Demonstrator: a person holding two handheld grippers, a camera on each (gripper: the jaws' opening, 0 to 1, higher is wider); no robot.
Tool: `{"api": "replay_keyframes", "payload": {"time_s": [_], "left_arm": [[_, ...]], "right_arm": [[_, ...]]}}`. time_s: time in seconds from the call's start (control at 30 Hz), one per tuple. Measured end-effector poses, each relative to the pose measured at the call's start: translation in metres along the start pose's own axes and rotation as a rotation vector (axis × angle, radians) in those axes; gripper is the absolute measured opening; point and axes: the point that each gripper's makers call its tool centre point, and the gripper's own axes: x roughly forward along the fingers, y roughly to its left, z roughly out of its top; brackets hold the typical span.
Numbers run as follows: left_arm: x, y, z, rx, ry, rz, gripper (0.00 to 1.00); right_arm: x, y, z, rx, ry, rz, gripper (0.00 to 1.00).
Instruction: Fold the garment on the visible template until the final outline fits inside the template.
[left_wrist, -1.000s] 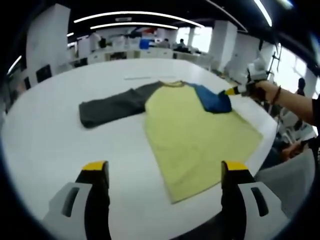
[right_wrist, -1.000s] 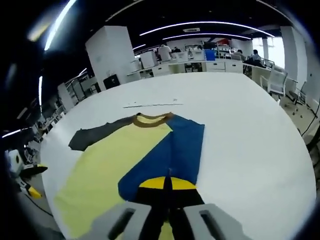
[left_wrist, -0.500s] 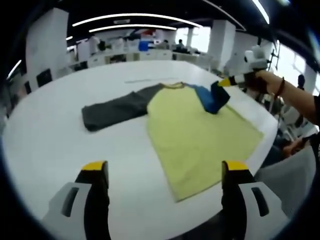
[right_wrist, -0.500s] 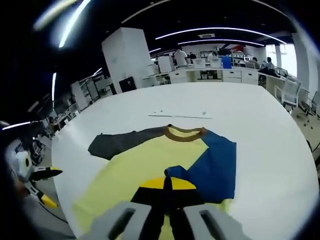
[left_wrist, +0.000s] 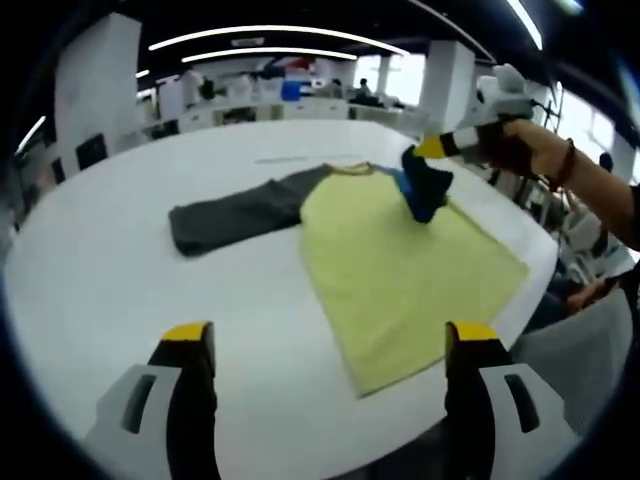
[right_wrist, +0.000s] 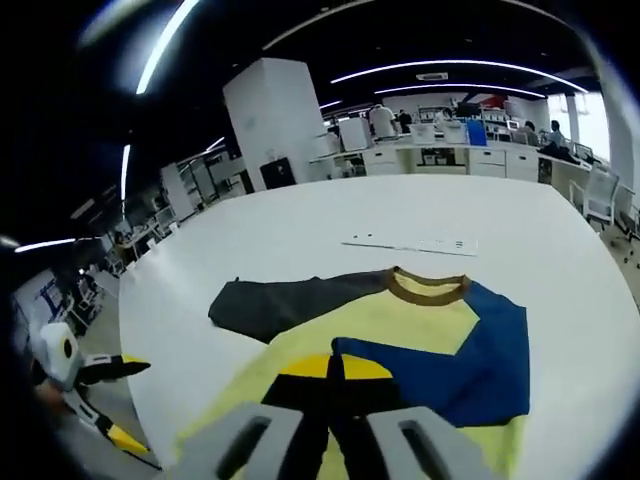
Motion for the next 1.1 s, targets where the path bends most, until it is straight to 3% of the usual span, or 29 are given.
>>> {"api": "replay_keyframes", "payload": {"time_s": [0.4, 0.7, 1.1], "left_arm": [[-0.004, 0.012, -0.002, -0.013, -0.004, 0.020, 0.92], [-0.006, 0.020, -0.006, -0.039, -0.004, 0.041, 0.92], [-0.004, 0.021, -0.012, -0.060, 0.007, 0.042, 0.92]], "right_arm": [[0.043, 0.039, 0.002, -0.014, 0.006, 0.072, 0.00], [0.069, 0.045, -0.005, -0.003, 0.042, 0.064, 0.00], [0.090, 0.054, 0.000, 0.013, 0.051, 0.062, 0.00]]}}
